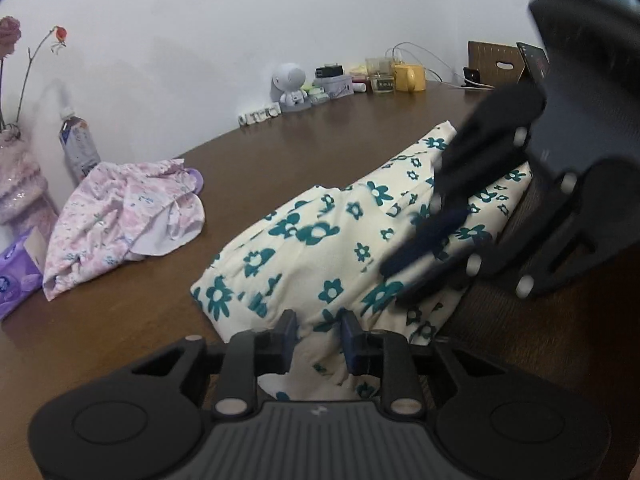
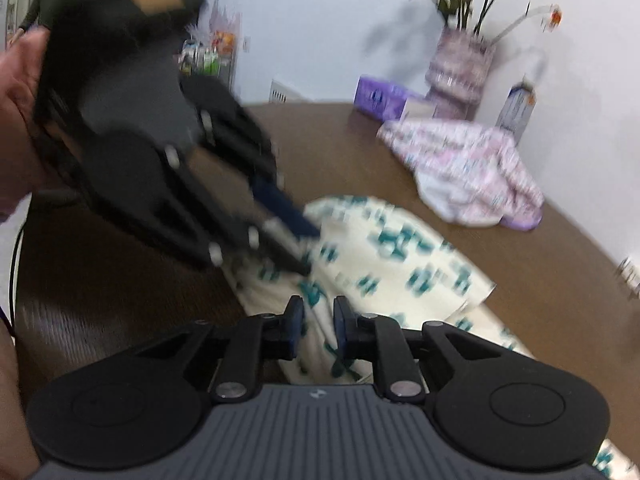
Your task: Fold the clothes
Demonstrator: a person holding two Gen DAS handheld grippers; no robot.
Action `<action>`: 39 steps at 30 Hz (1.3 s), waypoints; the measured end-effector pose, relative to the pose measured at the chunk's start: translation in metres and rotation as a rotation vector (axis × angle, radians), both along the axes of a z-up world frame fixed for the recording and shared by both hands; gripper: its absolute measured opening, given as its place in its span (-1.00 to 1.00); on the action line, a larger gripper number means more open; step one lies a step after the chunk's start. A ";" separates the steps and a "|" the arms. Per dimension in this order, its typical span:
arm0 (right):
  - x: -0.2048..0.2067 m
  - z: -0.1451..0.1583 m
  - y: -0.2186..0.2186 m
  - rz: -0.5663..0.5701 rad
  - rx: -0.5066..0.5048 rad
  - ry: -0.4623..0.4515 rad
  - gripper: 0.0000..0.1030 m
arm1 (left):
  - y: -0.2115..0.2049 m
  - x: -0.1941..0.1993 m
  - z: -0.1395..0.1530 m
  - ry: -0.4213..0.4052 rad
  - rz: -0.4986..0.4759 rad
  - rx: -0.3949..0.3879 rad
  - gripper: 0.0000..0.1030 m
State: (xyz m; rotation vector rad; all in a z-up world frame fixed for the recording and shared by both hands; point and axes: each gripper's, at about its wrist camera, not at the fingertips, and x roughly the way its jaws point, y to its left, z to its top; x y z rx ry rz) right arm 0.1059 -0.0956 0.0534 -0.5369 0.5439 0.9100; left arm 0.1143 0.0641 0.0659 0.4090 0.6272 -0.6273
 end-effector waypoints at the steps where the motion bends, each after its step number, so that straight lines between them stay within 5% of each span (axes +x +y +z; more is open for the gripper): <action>1: -0.001 0.005 -0.001 0.004 0.008 -0.015 -0.68 | 0.000 0.000 0.000 0.003 0.000 0.003 -0.59; 7: 0.013 -0.005 0.016 0.071 -0.089 -0.067 -0.68 | 0.004 -0.002 0.006 0.008 -0.027 -0.002 -0.58; 12: 0.025 -0.014 0.009 0.084 -0.095 0.004 -0.73 | 0.015 0.003 0.029 -0.053 -0.081 -0.064 -0.56; 16: 0.025 -0.006 0.008 0.091 -0.092 -0.022 -0.73 | 0.004 0.023 0.011 0.015 -0.120 0.005 -0.58; 26: 0.037 -0.004 0.027 0.170 -0.160 -0.073 -0.39 | 0.007 0.025 0.006 0.043 -0.144 0.000 -0.58; 30: 0.048 -0.008 0.021 0.177 -0.132 0.017 -0.54 | 0.018 0.035 0.023 0.019 -0.150 -0.070 -0.59; 34: 0.050 -0.007 0.017 0.171 -0.111 0.041 -0.54 | 0.010 0.050 0.013 0.050 -0.184 -0.015 -0.74; 39: 0.061 0.009 0.007 0.114 -0.047 0.059 -0.55 | 0.014 0.053 0.004 0.078 -0.172 -0.056 -0.80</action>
